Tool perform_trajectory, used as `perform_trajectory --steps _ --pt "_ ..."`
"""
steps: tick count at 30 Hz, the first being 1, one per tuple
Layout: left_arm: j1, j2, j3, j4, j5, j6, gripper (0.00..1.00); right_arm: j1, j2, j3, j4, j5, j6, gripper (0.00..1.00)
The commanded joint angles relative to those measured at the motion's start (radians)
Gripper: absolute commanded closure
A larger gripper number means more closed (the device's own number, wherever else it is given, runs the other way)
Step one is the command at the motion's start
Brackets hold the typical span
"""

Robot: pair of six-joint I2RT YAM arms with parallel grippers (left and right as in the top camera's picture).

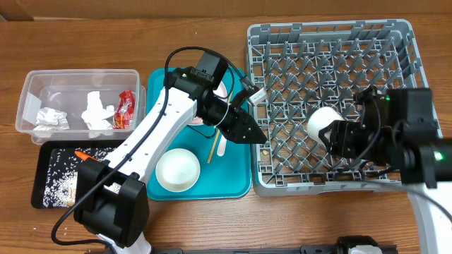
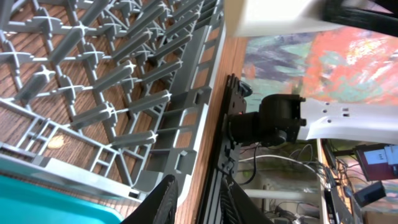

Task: Sort waste into correct bins and load items into the dishwasher
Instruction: 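Lower the white cup upright into the dish rack with the right gripper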

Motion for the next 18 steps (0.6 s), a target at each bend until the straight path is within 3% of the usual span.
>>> perform_trajectory --steps 1,9,18 --pt "0.003 -0.014 0.020 -0.003 -0.021 -0.018 0.74 -0.001 0.074 0.018 -0.020 0.117 0.069 0.60" --pt "0.003 -0.014 0.019 -0.010 -0.021 -0.018 0.75 -0.002 0.246 0.018 -0.048 0.265 0.170 0.59" --pt "0.003 -0.014 0.019 -0.011 -0.021 -0.018 0.75 -0.010 0.380 0.018 -0.041 0.277 0.173 0.60"
